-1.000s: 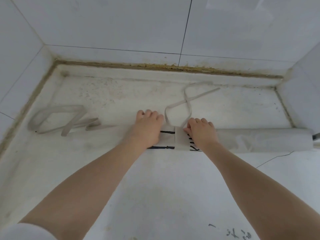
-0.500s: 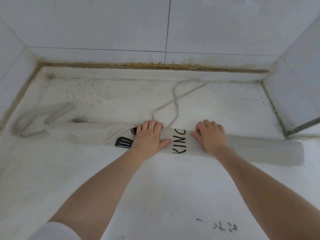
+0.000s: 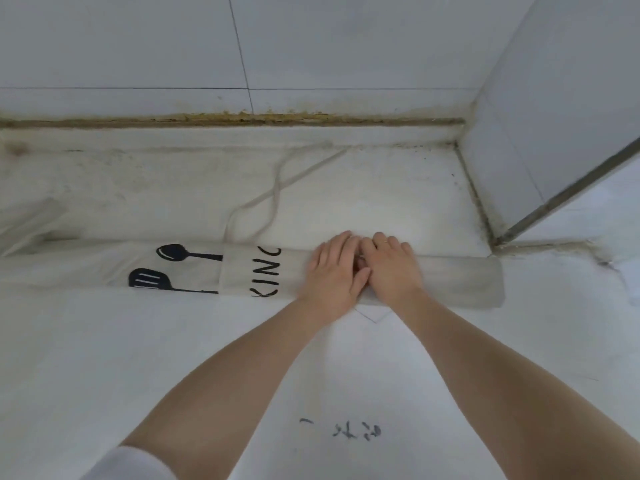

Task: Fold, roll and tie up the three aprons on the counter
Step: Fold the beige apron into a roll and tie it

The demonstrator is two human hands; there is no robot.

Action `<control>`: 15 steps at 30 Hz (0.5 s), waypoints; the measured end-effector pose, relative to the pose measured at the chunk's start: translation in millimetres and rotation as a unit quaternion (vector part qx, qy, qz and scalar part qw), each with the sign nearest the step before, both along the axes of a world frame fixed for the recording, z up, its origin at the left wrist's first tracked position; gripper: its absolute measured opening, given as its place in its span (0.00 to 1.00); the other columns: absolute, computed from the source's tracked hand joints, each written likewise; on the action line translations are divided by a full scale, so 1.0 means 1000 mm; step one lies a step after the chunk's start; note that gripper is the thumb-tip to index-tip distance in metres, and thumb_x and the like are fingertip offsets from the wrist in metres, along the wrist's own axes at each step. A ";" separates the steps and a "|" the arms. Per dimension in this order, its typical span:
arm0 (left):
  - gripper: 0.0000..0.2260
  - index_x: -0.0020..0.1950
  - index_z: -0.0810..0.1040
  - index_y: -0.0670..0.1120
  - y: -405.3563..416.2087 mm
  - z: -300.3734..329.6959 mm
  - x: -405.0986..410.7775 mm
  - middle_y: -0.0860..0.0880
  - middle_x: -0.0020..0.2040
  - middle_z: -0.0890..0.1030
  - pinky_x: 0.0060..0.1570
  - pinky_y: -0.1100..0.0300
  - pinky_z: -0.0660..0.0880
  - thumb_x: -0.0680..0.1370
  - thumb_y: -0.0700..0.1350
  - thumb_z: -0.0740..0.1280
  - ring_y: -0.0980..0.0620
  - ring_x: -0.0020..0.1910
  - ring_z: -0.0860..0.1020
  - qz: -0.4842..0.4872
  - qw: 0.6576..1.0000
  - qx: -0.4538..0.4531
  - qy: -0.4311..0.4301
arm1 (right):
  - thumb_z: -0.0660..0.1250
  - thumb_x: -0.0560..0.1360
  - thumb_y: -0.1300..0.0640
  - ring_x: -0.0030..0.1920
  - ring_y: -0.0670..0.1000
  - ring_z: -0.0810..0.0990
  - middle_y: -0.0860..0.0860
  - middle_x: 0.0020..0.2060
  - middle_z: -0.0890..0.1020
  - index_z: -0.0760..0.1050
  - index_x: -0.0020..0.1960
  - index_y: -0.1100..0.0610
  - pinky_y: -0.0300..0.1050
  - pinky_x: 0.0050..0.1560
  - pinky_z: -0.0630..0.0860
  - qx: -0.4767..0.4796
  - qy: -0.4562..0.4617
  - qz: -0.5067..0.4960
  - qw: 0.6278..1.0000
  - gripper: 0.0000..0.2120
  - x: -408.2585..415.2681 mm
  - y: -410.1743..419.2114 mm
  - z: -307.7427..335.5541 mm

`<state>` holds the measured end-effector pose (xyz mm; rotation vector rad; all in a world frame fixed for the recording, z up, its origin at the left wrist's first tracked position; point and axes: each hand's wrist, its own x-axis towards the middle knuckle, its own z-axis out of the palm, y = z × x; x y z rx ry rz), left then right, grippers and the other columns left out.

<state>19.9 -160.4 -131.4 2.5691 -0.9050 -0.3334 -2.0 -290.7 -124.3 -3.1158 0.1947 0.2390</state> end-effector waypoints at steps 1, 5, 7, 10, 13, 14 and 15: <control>0.41 0.77 0.51 0.43 -0.006 -0.002 -0.002 0.46 0.77 0.52 0.72 0.57 0.40 0.69 0.63 0.33 0.50 0.76 0.49 0.019 0.999 0.024 -0.011 | 0.51 0.81 0.48 0.60 0.56 0.70 0.54 0.59 0.72 0.67 0.61 0.55 0.48 0.56 0.62 0.009 -0.005 0.013 1.000 0.15 -0.001 -0.004 -0.001; 0.35 0.77 0.44 0.46 -0.009 -0.010 0.002 0.49 0.78 0.42 0.72 0.57 0.35 0.77 0.66 0.38 0.52 0.76 0.41 0.024 0.992 0.119 -0.038 | 0.55 0.80 0.46 0.57 0.57 0.71 0.53 0.55 0.74 0.71 0.57 0.54 0.49 0.54 0.62 0.050 -0.031 0.016 0.998 0.15 -0.012 -0.029 -0.002; 0.35 0.77 0.43 0.48 -0.013 -0.011 0.001 0.49 0.78 0.41 0.73 0.56 0.36 0.76 0.67 0.39 0.51 0.76 0.40 0.024 0.989 0.139 -0.037 | 0.57 0.78 0.45 0.56 0.58 0.71 0.54 0.53 0.75 0.72 0.55 0.55 0.50 0.54 0.62 0.041 -0.033 -0.008 0.999 0.15 -0.025 -0.057 -0.001; 0.43 0.77 0.42 0.50 -0.013 -0.010 0.001 0.50 0.78 0.40 0.72 0.56 0.36 0.67 0.70 0.31 0.51 0.76 0.40 0.021 0.987 0.152 -0.038 | 0.59 0.76 0.44 0.51 0.60 0.74 0.56 0.47 0.76 0.74 0.49 0.57 0.53 0.51 0.65 0.023 -0.058 -0.054 0.997 0.17 -0.048 -0.100 -0.001; 0.43 0.77 0.39 0.49 -0.014 -0.008 0.001 0.50 0.78 0.39 0.72 0.55 0.36 0.67 0.71 0.34 0.51 0.76 0.39 0.020 0.986 0.163 -0.031 | 0.59 0.76 0.43 0.51 0.59 0.73 0.56 0.48 0.76 0.73 0.48 0.57 0.52 0.51 0.65 -0.002 -0.058 -0.113 0.992 0.17 -0.066 -0.132 0.001; 0.43 0.77 0.39 0.49 -0.016 -0.009 -0.001 0.50 0.77 0.38 0.72 0.54 0.36 0.68 0.72 0.35 0.50 0.76 0.39 0.022 0.983 0.178 -0.038 | 0.59 0.77 0.43 0.52 0.59 0.72 0.55 0.49 0.76 0.73 0.49 0.57 0.52 0.52 0.65 -0.007 -0.051 -0.123 0.991 0.17 -0.069 -0.137 0.002; 0.42 0.77 0.39 0.48 -0.015 -0.008 0.000 0.49 0.77 0.38 0.72 0.53 0.36 0.69 0.72 0.36 0.49 0.76 0.39 0.024 0.980 0.194 -0.037 | 0.58 0.77 0.42 0.53 0.59 0.72 0.55 0.51 0.75 0.73 0.51 0.57 0.51 0.53 0.65 -0.010 -0.045 -0.127 0.991 0.17 -0.069 -0.137 0.001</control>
